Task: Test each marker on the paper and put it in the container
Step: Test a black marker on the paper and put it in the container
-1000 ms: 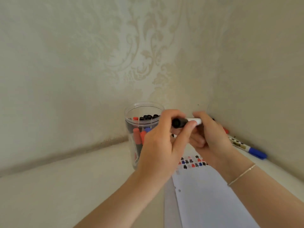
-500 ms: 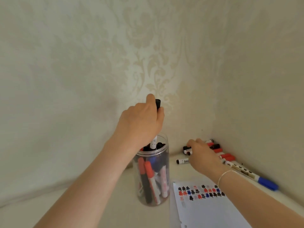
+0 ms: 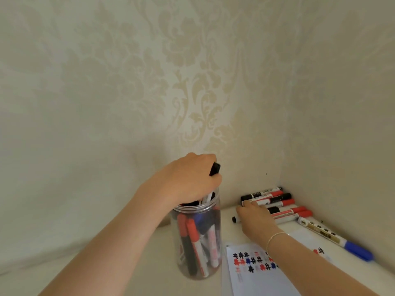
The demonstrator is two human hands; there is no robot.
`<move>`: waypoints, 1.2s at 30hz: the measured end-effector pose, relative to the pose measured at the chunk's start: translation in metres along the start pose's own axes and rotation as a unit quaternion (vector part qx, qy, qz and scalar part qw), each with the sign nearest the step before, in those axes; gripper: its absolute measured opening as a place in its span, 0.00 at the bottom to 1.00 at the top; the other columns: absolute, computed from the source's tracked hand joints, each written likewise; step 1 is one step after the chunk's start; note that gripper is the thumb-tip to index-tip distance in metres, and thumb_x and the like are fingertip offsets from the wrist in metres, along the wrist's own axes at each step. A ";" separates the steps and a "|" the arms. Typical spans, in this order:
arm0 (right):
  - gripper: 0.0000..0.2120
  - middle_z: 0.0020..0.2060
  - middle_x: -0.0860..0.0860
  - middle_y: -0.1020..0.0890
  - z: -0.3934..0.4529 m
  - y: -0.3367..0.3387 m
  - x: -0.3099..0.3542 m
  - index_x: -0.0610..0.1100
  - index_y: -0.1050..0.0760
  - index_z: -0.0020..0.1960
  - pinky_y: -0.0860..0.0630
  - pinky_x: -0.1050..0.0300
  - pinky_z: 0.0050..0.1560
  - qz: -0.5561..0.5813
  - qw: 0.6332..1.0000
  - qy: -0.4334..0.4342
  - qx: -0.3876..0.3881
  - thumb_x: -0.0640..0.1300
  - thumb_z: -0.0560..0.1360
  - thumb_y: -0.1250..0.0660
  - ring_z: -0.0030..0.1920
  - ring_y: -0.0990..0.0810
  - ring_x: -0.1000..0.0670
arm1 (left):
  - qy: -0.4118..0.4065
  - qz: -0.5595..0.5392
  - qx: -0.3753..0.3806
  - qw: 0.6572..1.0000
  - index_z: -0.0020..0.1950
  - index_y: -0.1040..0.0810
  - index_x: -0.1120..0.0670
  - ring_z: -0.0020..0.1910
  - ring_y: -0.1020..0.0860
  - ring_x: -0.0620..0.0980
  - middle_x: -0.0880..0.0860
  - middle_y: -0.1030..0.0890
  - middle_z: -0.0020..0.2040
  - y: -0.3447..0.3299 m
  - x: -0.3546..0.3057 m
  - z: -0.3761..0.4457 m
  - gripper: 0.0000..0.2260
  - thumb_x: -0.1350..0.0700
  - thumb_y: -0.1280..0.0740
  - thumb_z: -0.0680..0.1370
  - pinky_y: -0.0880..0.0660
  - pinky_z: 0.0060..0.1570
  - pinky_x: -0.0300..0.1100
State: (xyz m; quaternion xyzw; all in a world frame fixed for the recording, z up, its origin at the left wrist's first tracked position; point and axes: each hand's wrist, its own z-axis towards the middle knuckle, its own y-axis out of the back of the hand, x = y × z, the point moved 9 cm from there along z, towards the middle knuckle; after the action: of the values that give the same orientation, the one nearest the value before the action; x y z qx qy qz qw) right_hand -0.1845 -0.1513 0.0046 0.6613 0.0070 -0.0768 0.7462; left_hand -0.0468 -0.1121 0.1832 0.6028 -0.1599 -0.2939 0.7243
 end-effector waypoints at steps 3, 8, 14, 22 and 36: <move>0.16 0.61 0.44 0.28 0.002 0.000 0.008 0.41 0.29 0.62 0.33 0.50 0.61 -0.017 0.999 0.034 -0.006 0.33 0.76 0.43 0.63 0.31 0.43 | 0.007 0.033 0.110 0.993 0.52 0.21 0.52 0.47 0.22 0.54 0.53 0.19 0.48 -0.023 0.009 0.001 0.08 0.53 0.37 0.76 0.24 0.44 0.44; 0.13 0.53 0.46 0.25 -0.006 0.033 0.019 0.42 0.28 0.59 0.29 0.54 0.50 0.060 0.982 0.101 -0.147 0.34 0.76 0.40 0.53 0.25 0.44 | 0.003 0.019 0.238 0.971 0.52 0.17 0.48 0.45 0.20 0.50 0.46 0.19 0.40 -0.041 0.017 -0.002 0.09 0.55 0.32 0.74 0.23 0.47 0.43; 0.06 0.45 0.52 0.24 -0.047 0.097 -0.032 0.46 0.29 0.55 0.26 0.57 0.38 0.489 0.800 -0.030 -0.347 0.43 0.79 0.38 0.40 0.23 0.52 | 0.053 -0.067 0.121 0.989 0.54 0.22 0.46 0.41 0.18 0.47 0.47 0.16 0.45 -0.004 0.021 -0.005 0.07 0.50 0.36 0.78 0.22 0.48 0.42; 0.04 0.41 0.47 0.23 -0.078 0.101 -0.062 0.44 0.32 0.53 0.24 0.51 0.36 0.685 0.641 -0.181 -0.295 0.44 0.80 0.40 0.34 0.25 0.49 | -0.039 -0.094 -0.031 0.994 0.75 0.45 0.56 0.59 0.25 0.53 0.54 0.32 0.67 -0.071 -0.077 -0.030 0.22 0.55 0.44 0.82 0.29 0.54 0.43; 0.13 0.25 0.47 0.32 -0.079 0.064 -0.025 0.41 0.32 0.32 0.41 0.63 0.21 0.811 0.582 -0.050 0.035 0.36 0.74 0.34 0.22 0.36 0.54 | -0.068 -0.512 0.085 0.852 0.45 0.25 0.56 0.23 0.36 0.39 0.44 0.30 0.26 -0.122 -0.066 -0.020 0.09 0.56 0.41 0.82 0.38 0.27 0.33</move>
State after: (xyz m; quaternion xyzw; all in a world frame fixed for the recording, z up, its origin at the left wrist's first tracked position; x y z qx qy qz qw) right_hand -0.1946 -0.0637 0.0608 0.4134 -0.5720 0.5267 0.4738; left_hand -0.1150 -0.0682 0.0687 0.6370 0.0983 -0.6485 0.4051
